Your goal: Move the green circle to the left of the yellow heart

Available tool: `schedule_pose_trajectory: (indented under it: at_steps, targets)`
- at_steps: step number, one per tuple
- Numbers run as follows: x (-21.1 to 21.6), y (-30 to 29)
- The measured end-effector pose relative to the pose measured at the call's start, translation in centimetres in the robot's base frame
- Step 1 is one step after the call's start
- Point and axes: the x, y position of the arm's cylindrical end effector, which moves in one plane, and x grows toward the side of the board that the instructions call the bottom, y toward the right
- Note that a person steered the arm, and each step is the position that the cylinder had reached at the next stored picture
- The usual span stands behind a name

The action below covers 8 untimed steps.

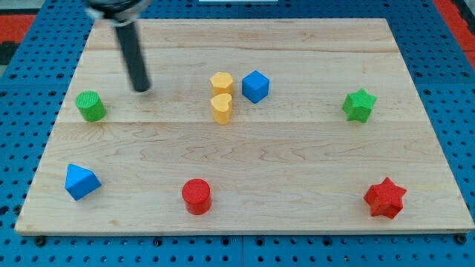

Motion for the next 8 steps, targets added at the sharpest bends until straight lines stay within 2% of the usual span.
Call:
schedule_pose_trajectory:
  at_steps: [1, 2, 3, 5, 6, 7, 8]
  targets:
    - [0.3, -6.4]
    - [3.2, -7.9]
    - [6.4, -5.8]
    - [7.8, 5.0]
    - [12.7, 4.2]
    - [12.9, 6.8]
    - [8.9, 7.5]
